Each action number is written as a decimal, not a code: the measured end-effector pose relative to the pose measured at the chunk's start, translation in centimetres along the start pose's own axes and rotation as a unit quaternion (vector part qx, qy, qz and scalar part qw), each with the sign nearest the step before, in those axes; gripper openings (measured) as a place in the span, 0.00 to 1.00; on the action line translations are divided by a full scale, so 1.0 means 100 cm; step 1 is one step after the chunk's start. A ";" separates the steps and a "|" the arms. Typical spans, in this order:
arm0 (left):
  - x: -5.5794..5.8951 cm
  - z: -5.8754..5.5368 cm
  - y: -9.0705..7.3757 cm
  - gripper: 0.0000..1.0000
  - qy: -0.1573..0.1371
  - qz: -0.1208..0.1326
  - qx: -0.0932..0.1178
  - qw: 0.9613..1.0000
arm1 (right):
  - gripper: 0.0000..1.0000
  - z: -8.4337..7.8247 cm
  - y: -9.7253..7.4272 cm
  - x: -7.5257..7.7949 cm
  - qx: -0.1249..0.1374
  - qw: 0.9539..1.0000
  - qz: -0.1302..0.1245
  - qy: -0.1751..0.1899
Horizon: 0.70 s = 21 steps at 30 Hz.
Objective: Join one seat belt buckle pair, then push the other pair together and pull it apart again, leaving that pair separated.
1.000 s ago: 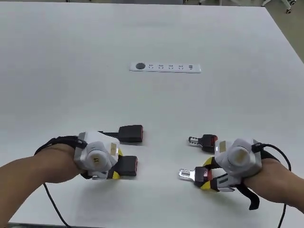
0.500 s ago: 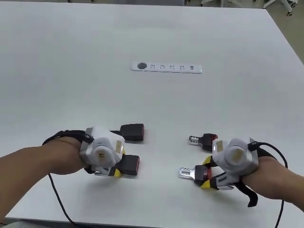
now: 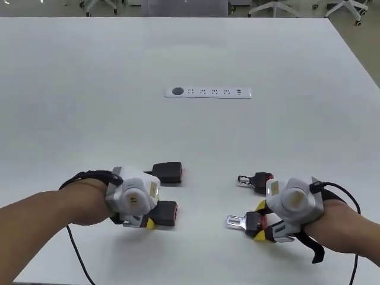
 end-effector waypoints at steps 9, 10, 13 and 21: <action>0.001 0.001 0.000 0.33 0.010 0.000 -0.008 1.000 | 0.35 -0.001 0.000 0.001 0.006 1.000 0.004 0.007; 0.001 0.001 0.000 0.33 0.010 0.000 -0.008 1.000 | 0.35 -0.001 0.000 0.001 0.002 1.000 0.007 0.002; 0.000 0.000 0.000 0.33 0.006 0.001 -0.005 1.000 | 0.34 0.001 0.000 0.001 -0.010 1.000 0.011 -0.010; 0.000 0.001 0.000 0.33 0.003 0.002 -0.009 1.000 | 0.35 0.000 0.000 0.002 0.003 1.000 0.008 -0.004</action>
Point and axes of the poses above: the centre of the closed fingertips' face, and the gripper's own axes: y roughly forward along the fingers, x roughly to its right, z roughly out of its top, the point moved 4 cm from there along -y, roughly backward along the fingers, and after that the axes turned 8 degrees about -x, right-handed, at the moved point
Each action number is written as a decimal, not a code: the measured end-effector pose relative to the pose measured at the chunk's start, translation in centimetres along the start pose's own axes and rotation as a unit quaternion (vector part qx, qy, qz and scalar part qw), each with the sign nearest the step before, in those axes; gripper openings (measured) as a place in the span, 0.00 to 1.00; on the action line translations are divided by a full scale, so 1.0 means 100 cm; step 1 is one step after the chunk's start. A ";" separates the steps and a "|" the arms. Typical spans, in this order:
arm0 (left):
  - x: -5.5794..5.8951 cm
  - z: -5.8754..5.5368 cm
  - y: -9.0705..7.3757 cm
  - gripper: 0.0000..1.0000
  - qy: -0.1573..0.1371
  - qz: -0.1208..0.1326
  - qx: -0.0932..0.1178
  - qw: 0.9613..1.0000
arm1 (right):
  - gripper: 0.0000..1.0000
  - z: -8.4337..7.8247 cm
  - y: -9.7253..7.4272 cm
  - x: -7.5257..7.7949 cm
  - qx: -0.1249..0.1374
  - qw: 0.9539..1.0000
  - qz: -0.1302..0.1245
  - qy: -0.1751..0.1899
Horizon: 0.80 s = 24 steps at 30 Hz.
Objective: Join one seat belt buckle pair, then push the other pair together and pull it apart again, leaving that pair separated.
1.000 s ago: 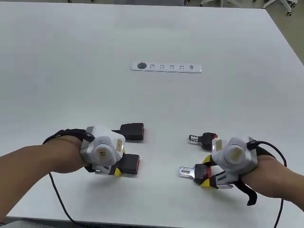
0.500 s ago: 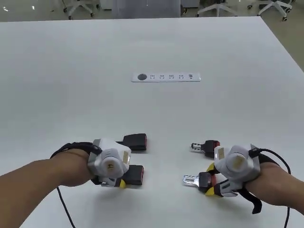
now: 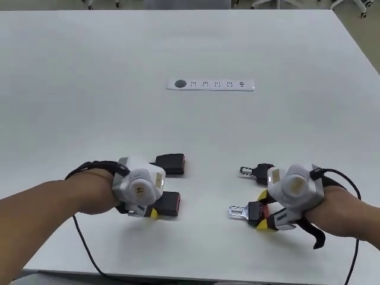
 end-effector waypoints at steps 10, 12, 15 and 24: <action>0.000 0.000 0.000 0.33 0.000 0.000 -0.003 1.000 | 0.35 0.002 0.000 -0.002 -0.008 1.000 -0.008 0.004; 0.001 0.000 0.000 0.33 0.000 -0.001 -0.003 1.000 | 0.35 0.003 0.000 -0.001 -0.011 1.000 -0.008 0.008; 0.000 0.000 0.000 0.33 0.001 -0.001 -0.003 1.000 | 0.35 0.011 0.003 -0.002 -0.010 1.000 -0.010 0.009; 0.000 0.000 0.000 0.33 0.001 -0.003 -0.001 1.000 | 0.35 0.049 0.017 -0.003 0.007 1.000 -0.015 -0.004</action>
Point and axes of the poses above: the centre of the closed fingertips' face, and the gripper's own axes: y roughly forward along the fingers, x roughly to its right, z roughly out of its top, the point moved 4 cm from there along -y, roughly backward along the fingers, and after that the axes turned 8 degrees about -x, right-handed, at the moved point
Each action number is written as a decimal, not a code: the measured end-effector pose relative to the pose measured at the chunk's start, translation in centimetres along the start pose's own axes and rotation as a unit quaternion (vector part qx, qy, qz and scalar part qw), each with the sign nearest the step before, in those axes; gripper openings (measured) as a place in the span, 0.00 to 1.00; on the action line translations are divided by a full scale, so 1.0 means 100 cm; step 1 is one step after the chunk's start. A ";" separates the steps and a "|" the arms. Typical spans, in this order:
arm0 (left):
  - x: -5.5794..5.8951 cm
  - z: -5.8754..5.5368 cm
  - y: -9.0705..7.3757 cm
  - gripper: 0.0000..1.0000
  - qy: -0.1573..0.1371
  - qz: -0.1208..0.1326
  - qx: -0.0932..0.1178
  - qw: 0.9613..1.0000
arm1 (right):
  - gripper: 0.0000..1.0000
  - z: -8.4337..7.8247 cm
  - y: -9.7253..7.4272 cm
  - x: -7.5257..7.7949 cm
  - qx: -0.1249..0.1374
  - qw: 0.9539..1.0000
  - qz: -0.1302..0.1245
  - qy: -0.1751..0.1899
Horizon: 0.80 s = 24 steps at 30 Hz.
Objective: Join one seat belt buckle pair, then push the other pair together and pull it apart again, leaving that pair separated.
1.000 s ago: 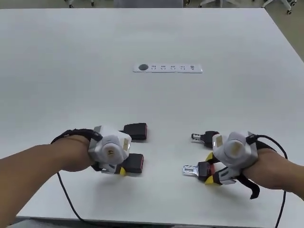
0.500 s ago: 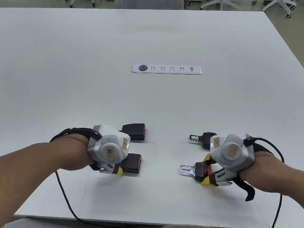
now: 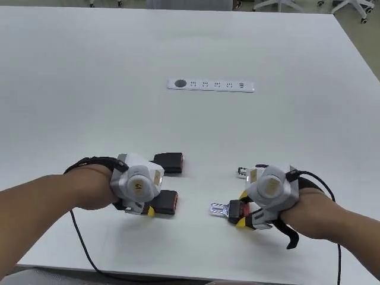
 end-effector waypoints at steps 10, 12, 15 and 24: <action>-0.001 0.000 0.000 0.33 -0.010 -0.002 0.002 1.000 | 0.35 0.040 0.015 -0.005 0.016 1.000 -0.003 -0.009; -0.001 -0.001 0.000 0.33 -0.013 -0.001 0.005 1.000 | 0.35 0.047 0.018 -0.005 0.013 1.000 -0.002 -0.009; -0.001 0.000 0.000 0.33 -0.017 -0.002 0.008 1.000 | 0.35 0.056 0.022 -0.006 0.014 1.000 0.001 -0.014; -0.001 0.000 0.000 0.33 -0.020 -0.001 0.005 1.000 | 0.35 0.063 0.025 -0.004 0.007 1.000 -0.003 -0.015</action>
Point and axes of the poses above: the centre of the closed fingertips' face, and the gripper's own axes: y roughly forward along the fingers, x roughly to its right, z roughly out of its top, the point moved 4 cm from there along -y, roughly backward along the fingers, and after that the axes turned 8 degrees about -x, right-handed, at the moved point
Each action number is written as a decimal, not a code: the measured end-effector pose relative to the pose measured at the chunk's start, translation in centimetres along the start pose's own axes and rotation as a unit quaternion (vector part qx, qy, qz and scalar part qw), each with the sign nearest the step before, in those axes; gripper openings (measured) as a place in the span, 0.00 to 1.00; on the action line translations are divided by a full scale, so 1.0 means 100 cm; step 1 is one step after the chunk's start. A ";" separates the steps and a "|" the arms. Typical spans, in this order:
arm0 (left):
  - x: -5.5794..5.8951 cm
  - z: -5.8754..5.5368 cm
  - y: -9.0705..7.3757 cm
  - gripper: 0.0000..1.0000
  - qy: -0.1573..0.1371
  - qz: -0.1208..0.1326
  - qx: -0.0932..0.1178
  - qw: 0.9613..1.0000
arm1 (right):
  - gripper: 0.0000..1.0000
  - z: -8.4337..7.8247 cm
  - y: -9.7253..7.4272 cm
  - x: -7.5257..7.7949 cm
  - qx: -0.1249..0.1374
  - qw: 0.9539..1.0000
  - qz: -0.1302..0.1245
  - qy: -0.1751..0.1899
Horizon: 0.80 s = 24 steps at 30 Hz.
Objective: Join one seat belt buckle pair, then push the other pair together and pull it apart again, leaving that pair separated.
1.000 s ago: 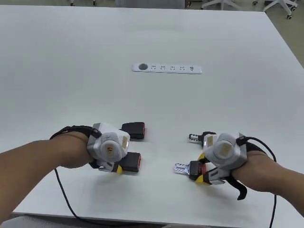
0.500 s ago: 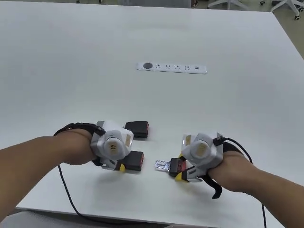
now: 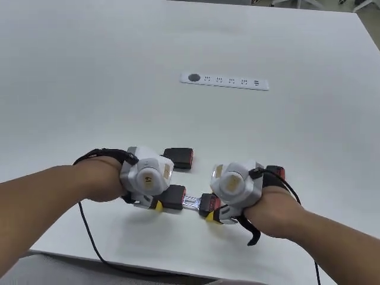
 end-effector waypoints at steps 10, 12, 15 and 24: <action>0.000 0.000 0.001 0.33 0.002 -0.004 -0.003 1.000 | 0.35 0.004 0.002 0.003 0.004 1.000 -0.011 -0.016; 0.000 0.000 0.001 0.33 0.004 -0.003 -0.002 1.000 | 0.35 0.006 0.003 0.004 0.010 1.000 -0.008 -0.014; 0.000 0.000 0.001 0.33 0.005 -0.003 0.002 1.000 | 0.35 0.008 0.005 0.004 0.020 1.000 -0.004 -0.009; 0.000 0.002 0.001 0.32 0.012 -0.003 0.001 1.000 | 0.34 0.012 0.008 0.004 0.033 0.999 0.003 -0.011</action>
Point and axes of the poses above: the centre of the closed fingertips' face, and the gripper's own axes: y roughly forward along the fingers, x roughly to its right, z roughly out of its top, the point moved 4 cm from there along -y, roughly backward along the fingers, and after that the axes turned 8 degrees about -x, right-handed, at the moved point
